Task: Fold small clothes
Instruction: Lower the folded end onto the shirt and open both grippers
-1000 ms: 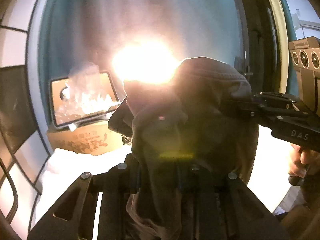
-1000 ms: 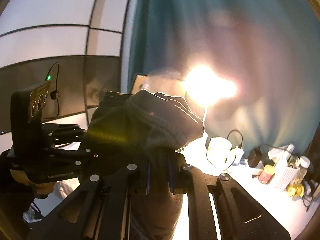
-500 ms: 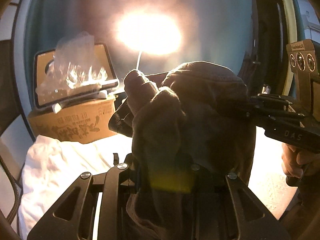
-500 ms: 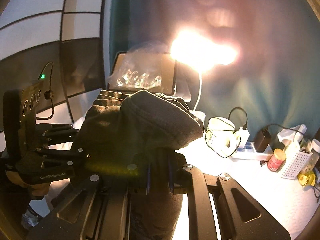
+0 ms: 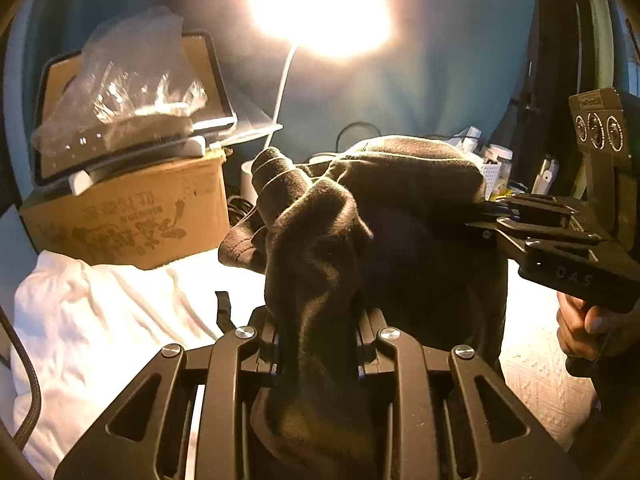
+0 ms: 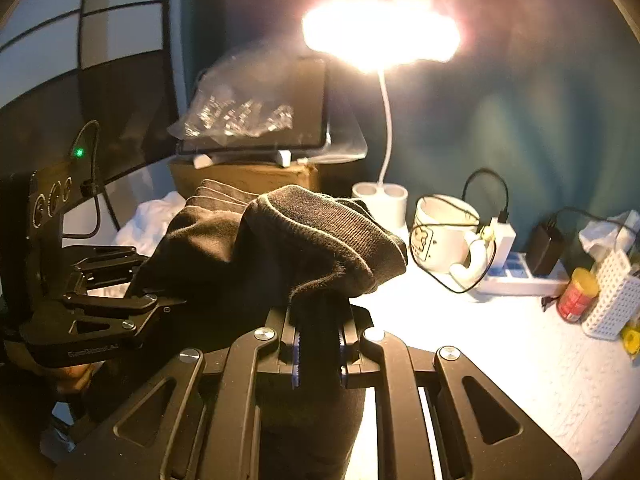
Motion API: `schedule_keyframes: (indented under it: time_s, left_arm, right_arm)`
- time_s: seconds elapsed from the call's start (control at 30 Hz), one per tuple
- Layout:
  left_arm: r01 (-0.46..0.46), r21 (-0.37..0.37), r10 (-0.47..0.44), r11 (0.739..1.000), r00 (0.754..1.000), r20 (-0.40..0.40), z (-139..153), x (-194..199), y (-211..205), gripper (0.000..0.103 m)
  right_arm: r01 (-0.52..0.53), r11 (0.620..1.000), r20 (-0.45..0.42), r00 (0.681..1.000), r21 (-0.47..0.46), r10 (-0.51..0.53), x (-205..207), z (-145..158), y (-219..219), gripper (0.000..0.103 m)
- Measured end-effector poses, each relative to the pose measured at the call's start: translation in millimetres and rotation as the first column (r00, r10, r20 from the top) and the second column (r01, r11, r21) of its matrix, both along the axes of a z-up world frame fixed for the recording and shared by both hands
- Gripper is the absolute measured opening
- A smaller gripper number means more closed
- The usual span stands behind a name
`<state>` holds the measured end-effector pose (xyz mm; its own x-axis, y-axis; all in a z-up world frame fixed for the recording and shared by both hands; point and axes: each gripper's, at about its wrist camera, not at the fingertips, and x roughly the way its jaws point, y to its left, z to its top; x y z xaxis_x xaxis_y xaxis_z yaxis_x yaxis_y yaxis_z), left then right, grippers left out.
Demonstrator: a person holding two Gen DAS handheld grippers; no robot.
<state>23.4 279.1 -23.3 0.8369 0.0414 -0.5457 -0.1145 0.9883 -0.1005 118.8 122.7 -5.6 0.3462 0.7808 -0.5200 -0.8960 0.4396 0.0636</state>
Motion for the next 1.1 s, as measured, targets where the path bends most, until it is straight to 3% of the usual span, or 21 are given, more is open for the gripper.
schedule_keyframes:
  time_s: [0.4, 0.8, 1.1]
  left_arm:
    - [-0.02, -0.046, 0.014, 0.999, 0.992, -0.125, -34.6, 37.7, 18.7, 0.024]
    - [-0.078, -0.117, 0.04, 0.99, 0.954, -0.297, -68.7, 77.8, 36.2, 0.028]
    - [-0.109, -0.145, 0.057, 0.983, 0.944, -0.324, -74.7, 86.1, 41.0, 0.031]
  right_arm:
    - [0.003, 0.998, -0.103, 0.995, -0.056, -0.008, 39.6, -43.1, 23.9, 0.014]
    - [-0.003, 0.994, -0.221, 0.975, -0.112, -0.022, 75.2, -90.3, 42.6, 0.014]
    - [-0.011, 0.991, -0.35, 0.936, -0.133, -0.037, 101.3, -110.6, 46.7, 0.016]
